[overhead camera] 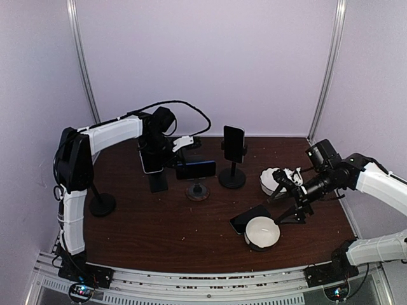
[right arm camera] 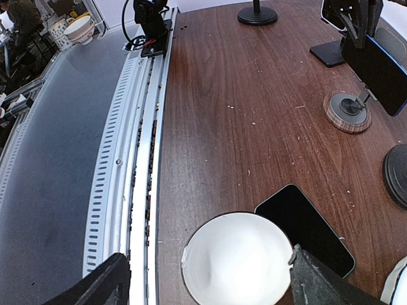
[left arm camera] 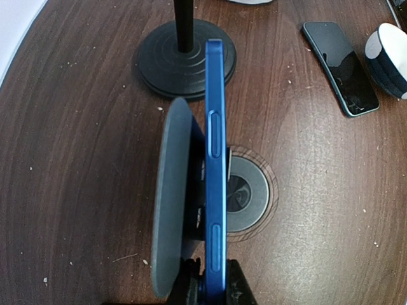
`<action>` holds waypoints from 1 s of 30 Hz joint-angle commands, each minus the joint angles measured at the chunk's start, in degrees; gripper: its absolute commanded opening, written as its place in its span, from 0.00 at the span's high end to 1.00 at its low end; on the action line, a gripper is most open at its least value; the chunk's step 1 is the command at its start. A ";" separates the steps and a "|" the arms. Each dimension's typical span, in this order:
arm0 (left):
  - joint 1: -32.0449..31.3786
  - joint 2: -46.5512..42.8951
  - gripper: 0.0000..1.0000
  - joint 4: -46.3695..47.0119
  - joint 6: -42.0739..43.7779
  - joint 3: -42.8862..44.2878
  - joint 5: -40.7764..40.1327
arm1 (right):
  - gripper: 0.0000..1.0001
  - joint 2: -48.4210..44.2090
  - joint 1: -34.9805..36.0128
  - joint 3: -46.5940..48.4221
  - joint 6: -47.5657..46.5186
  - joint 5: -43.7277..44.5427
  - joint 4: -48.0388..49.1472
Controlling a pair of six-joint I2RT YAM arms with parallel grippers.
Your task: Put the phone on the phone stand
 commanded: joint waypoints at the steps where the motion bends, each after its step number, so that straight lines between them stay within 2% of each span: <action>1: 0.82 0.41 1.00 1.28 1.19 2.24 0.26 | 0.11 0.57 -0.05 0.96 -0.70 -0.36 -0.13; 5: 0.89 0.94 1.00 0.61 1.18 2.41 0.45 | 0.12 0.29 0.09 0.90 -0.85 -0.17 -0.11; 12: 0.90 2.09 0.76 1.57 -1.12 3.73 -3.67 | 0.12 0.63 0.09 1.00 -0.79 -0.30 -0.22; 19: 0.88 1.59 0.61 3.89 -4.05 3.73 -5.36 | 0.12 0.69 0.15 1.14 -0.77 -0.18 -0.38; 20: 0.92 1.38 0.56 4.06 -4.49 3.77 -5.16 | 0.12 0.69 0.24 1.15 -0.74 -0.18 -0.39; 22: 0.91 0.98 0.37 4.23 -5.05 3.88 -5.35 | 0.12 0.56 0.21 1.17 -0.76 -0.18 -0.45; 26: 0.85 0.02 0.34 5.07 -5.75 3.24 -5.65 | 0.12 0.81 0.22 1.23 -0.74 -0.25 -0.39; 27: 0.86 -0.28 0.22 5.35 -5.93 2.96 -5.69 | 0.12 0.86 0.22 1.35 -0.80 -0.33 -0.40; 28: 0.92 -0.65 0.05 5.68 -6.11 2.68 -5.88 | 0.12 0.92 0.24 1.34 -0.76 -0.34 -0.47; 30: 0.91 -1.43 0.02 6.68 -6.44 1.91 -6.39 | 0.12 0.95 0.23 1.38 -0.76 -0.34 -0.48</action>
